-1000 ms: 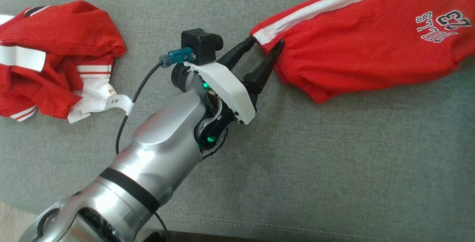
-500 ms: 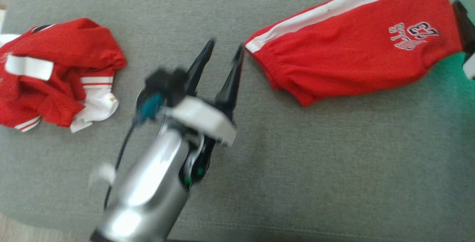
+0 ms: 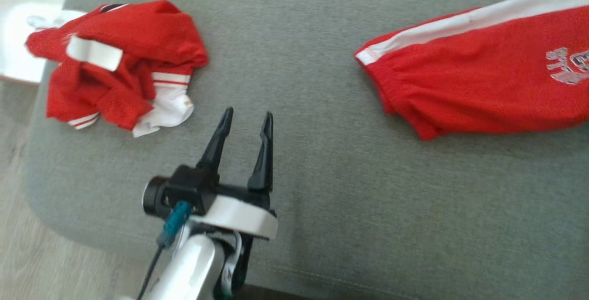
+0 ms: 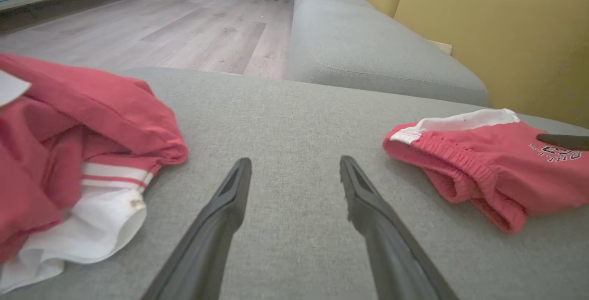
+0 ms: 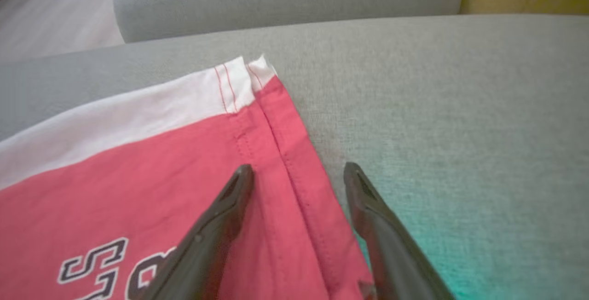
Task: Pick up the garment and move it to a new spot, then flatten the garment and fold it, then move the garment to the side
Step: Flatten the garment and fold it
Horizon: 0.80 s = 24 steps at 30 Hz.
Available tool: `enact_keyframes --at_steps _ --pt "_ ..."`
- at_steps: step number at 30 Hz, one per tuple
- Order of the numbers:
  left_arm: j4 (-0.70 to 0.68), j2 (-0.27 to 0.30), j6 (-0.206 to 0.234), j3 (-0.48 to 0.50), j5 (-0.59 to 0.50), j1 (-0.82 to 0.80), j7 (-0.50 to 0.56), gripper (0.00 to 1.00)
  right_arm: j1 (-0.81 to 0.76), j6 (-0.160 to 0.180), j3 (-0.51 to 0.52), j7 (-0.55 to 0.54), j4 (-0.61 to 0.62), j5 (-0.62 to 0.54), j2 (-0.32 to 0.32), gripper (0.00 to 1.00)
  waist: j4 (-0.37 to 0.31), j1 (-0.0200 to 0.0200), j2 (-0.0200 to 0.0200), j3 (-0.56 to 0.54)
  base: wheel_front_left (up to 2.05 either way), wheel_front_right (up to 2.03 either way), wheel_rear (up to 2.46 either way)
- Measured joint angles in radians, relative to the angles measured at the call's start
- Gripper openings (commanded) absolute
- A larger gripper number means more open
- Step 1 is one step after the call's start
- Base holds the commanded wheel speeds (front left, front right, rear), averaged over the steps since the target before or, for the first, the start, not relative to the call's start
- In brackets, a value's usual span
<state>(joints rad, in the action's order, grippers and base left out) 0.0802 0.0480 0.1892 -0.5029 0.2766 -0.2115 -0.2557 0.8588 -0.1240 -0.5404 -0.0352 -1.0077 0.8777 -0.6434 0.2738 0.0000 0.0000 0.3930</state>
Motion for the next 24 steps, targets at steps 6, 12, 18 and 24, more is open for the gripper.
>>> enact_keyframes --at_steps 6,12,18,24 --pt "-0.039 0.000 0.020 -0.003 -0.034 0.063 0.000 1.00 0.001 0.000 -0.017 -0.027 -0.043 0.026 -0.002 0.00 0.037 0.0000 0.0000 -0.005 0.00 0.00 0.00" --pt "-0.042 0.000 0.031 -0.004 -0.079 0.087 0.000 1.00 -0.001 0.000 -0.045 -0.034 -0.063 0.040 0.022 0.00 0.018 0.0000 0.0000 -0.034 0.00 0.00 0.00" --pt "-0.033 0.000 0.029 0.013 -0.108 0.093 0.000 1.00 -0.010 0.000 -0.071 -0.013 -0.120 0.038 0.065 0.00 -0.041 0.0000 0.0000 -0.078 0.00 0.00 0.00" --pt "-0.013 0.001 0.004 0.039 -0.108 0.133 0.000 1.00 -0.009 0.000 -0.088 0.023 -0.190 0.017 0.077 0.00 -0.133 0.0000 0.0000 -0.147 0.00 0.00 0.00"
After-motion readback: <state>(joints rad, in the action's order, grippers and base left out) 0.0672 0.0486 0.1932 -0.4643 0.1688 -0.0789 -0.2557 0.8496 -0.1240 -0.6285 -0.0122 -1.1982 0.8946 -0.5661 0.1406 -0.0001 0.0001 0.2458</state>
